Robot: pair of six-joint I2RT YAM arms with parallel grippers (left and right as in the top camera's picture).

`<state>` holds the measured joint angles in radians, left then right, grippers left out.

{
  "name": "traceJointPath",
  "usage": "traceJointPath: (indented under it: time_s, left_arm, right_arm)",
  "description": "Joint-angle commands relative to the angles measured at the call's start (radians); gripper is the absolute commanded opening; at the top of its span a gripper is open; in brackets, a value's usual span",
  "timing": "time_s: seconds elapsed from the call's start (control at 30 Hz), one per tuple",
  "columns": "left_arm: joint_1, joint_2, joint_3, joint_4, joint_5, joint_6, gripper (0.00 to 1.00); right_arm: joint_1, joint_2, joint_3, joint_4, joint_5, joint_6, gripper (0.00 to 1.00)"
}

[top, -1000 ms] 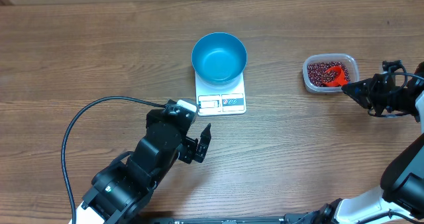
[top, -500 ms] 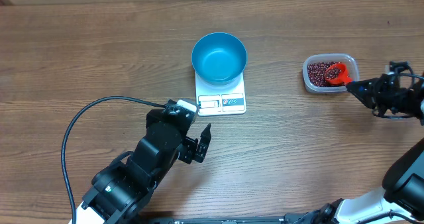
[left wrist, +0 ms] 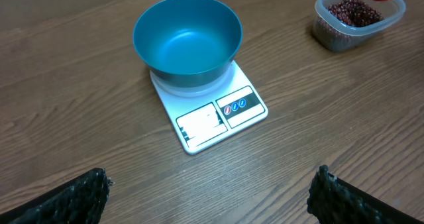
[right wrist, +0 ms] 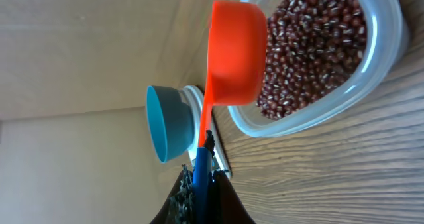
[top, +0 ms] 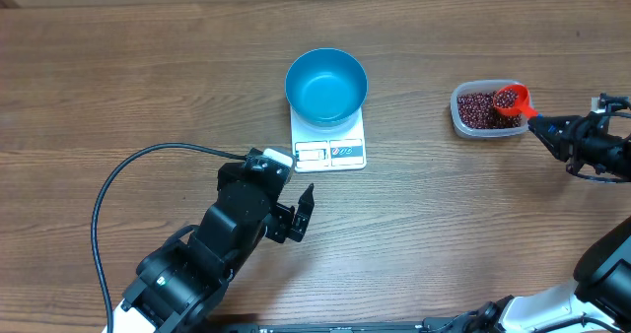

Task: Scoop item into bowl and weigh 150g on scale
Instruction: 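Lift the filled scoop out of the tub with the right gripper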

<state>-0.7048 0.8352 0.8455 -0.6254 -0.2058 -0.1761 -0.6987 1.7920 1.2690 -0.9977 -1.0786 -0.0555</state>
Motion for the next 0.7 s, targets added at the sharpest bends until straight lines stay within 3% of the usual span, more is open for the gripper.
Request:
traceJointPath:
  time_s: [0.0,0.67]
  left_arm:
    - [0.005,-0.004,-0.007,0.0,-0.004,0.019,1.0]
    - [0.004,-0.004,-0.007,0.0,-0.003,0.019,1.0]
  right_arm:
    - [-0.003,0.004,-0.008,-0.001,-0.079,-0.006,0.04]
    - [-0.001,0.004,-0.008,-0.01,-0.255,-0.002,0.04]
